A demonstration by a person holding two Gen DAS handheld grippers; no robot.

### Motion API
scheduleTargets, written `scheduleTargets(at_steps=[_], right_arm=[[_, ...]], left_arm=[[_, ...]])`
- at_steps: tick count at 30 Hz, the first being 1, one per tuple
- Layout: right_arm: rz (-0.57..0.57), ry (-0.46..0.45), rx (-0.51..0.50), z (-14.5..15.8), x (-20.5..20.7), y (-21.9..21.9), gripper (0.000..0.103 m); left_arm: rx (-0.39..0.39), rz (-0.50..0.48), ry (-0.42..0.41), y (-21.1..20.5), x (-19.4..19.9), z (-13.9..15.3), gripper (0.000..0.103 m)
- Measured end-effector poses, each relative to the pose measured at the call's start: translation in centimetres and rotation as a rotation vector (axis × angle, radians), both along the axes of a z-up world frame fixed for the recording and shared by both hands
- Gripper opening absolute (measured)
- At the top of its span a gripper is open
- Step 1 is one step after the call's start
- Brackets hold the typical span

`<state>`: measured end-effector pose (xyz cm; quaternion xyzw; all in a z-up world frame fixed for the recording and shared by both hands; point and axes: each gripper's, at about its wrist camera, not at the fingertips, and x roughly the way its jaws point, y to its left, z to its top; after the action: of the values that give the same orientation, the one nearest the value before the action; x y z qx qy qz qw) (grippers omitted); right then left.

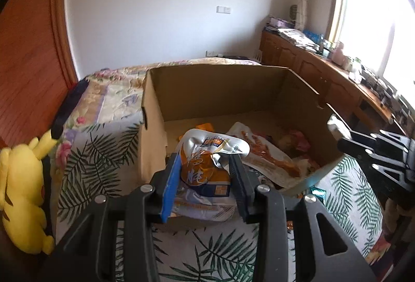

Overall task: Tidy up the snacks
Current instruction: 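Carry both held packets over the box and open both grippers, then move both grippers back to the bed while the right grasps the teal candy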

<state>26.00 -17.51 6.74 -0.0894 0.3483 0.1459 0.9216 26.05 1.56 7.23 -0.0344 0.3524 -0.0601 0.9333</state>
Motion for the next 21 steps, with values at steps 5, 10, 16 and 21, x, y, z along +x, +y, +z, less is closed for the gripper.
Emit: scheduleTargets(at_steps=[5, 10, 16, 21], right_arm=[[-0.007, 0.008, 0.025, -0.2, 0.2, -0.3, 0.021], [-0.013, 0.023, 0.060, -0.5, 0.5, -0.6, 0.031], [-0.013, 0.021, 0.123, -0.6, 0.4, -0.9, 0.034], [0.015, -0.008, 0.128, 0.0, -1.2, -0.5, 0.034]], left_arm=[[0.013, -0.004, 0.013, -0.4, 0.3, -0.9, 0.038], [0.022, -0.005, 0.007, -0.7, 0.3, -1.1, 0.041], [-0.003, -0.008, -0.009, -0.2, 0.0, -1.0, 0.054], [-0.004, -0.019, -0.015, -0.3, -0.6, -0.7, 0.058]])
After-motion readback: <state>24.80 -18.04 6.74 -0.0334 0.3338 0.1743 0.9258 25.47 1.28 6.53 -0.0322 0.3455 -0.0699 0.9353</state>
